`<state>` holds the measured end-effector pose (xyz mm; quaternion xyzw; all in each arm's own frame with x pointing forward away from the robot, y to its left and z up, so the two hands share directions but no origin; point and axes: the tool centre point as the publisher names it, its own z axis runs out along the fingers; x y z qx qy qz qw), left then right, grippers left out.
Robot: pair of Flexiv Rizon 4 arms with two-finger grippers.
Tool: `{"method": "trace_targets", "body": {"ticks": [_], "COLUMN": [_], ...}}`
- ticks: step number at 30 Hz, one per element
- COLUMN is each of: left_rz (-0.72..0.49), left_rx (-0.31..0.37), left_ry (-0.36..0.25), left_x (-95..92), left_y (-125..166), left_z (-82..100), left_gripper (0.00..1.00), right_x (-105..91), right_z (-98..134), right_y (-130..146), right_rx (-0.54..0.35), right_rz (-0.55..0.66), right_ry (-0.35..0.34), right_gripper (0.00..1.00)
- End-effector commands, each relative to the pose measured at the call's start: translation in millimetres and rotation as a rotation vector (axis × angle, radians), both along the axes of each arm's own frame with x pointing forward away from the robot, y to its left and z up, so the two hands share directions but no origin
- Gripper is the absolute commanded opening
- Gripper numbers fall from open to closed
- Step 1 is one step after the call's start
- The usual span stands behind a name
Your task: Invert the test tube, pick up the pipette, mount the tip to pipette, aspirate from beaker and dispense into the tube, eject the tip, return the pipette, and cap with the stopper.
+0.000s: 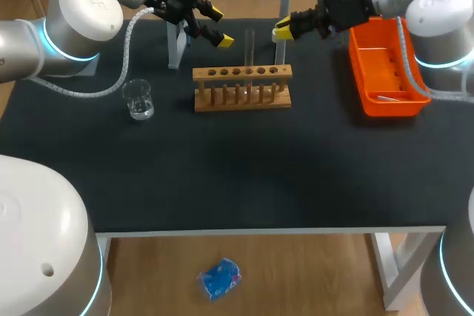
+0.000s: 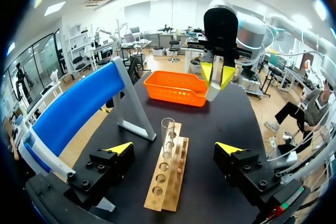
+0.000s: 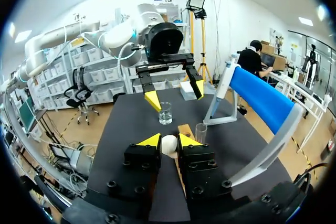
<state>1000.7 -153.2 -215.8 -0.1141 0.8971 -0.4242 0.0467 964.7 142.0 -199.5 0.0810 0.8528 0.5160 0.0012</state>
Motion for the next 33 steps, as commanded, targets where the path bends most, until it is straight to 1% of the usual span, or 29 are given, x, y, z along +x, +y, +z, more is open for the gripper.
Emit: {"method": "trace_targets", "body": {"ticks": [1,11,19,33], "left_rz": [-0.002,-0.002,-0.002,-0.002], "left_rx": [0.004,0.004,0.004,0.004], "left_ry": [0.004,0.004,0.004,0.004], "left_x": [0.8,0.8,0.8,0.8], "left_y": [0.0,0.0,0.0,0.0], "left_z": [1.0,1.0,1.0,1.0], "left_gripper": [1.0,1.0,1.0,1.0], "right_x": [16.3,32.7,44.5,54.9], "right_z": [0.7,-3.7,-9.1,-15.7], "right_y": [12.0,26.8,35.6,40.5], "right_rx": [0.013,0.017,0.011,0.01], "right_rz": [0.061,0.082,0.087,0.085], "right_ry": [0.041,0.076,0.085,0.101], "right_gripper": [0.0,0.0,0.0,0.0]}}
